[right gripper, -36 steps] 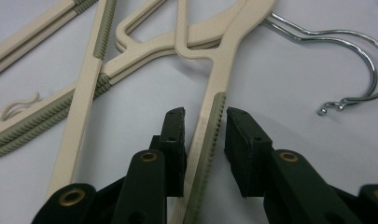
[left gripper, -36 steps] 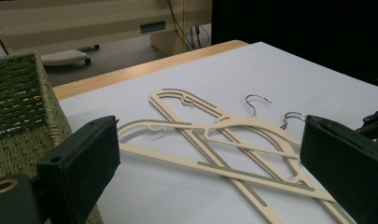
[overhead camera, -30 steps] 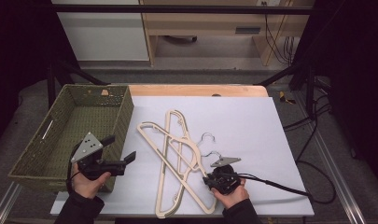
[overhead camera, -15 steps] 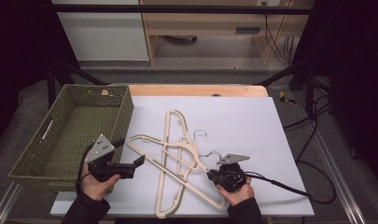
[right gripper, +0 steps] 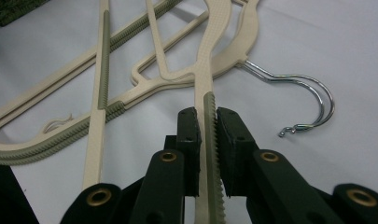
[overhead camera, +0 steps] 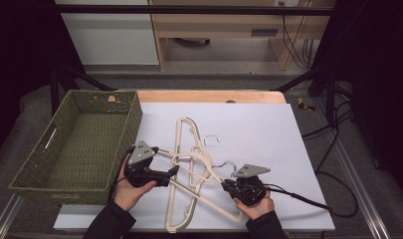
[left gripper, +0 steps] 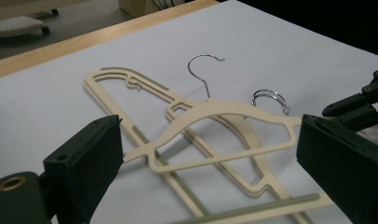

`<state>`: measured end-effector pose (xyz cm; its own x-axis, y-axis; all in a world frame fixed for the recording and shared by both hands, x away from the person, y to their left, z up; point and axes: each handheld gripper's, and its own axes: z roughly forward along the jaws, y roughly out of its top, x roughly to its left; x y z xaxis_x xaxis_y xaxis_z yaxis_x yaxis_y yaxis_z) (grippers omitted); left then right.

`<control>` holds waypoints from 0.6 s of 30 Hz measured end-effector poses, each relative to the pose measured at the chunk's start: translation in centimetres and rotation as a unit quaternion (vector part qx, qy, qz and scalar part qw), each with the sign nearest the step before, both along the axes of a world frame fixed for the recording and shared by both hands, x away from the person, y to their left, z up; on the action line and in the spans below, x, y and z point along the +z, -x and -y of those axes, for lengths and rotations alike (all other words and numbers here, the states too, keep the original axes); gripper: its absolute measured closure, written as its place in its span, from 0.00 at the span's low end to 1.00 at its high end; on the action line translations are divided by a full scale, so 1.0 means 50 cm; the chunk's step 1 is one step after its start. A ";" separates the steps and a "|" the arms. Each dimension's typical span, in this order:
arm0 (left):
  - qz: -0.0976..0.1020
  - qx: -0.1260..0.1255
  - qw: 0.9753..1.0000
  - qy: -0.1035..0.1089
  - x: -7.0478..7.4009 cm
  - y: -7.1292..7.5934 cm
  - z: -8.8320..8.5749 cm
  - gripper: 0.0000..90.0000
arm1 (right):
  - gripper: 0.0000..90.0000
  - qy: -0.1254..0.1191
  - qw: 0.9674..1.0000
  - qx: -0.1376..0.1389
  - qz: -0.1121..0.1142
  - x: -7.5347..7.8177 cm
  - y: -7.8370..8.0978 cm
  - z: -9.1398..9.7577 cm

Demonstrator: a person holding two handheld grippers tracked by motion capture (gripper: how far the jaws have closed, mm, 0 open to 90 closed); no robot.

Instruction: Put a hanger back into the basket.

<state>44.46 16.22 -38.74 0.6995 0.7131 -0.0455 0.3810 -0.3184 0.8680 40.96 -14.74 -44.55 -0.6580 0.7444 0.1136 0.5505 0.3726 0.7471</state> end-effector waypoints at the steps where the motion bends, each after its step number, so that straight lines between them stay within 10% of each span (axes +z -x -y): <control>1: -0.004 0.001 1.000 0.000 -0.001 -0.008 0.010 0.09 | 0.89 0.000 1.000 0.002 0.004 0.001 0.001 0.001; 18: -0.038 -0.003 0.999 -0.032 -0.029 -0.124 0.150 0.33 | 0.89 -0.002 0.999 0.025 0.027 0.012 0.015 0.008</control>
<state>50.66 8.73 -40.21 0.7003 0.7118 -0.0536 0.4430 -0.3745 0.8146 40.19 -15.16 -43.94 -0.6993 0.7103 0.0800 0.4897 0.3946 0.7775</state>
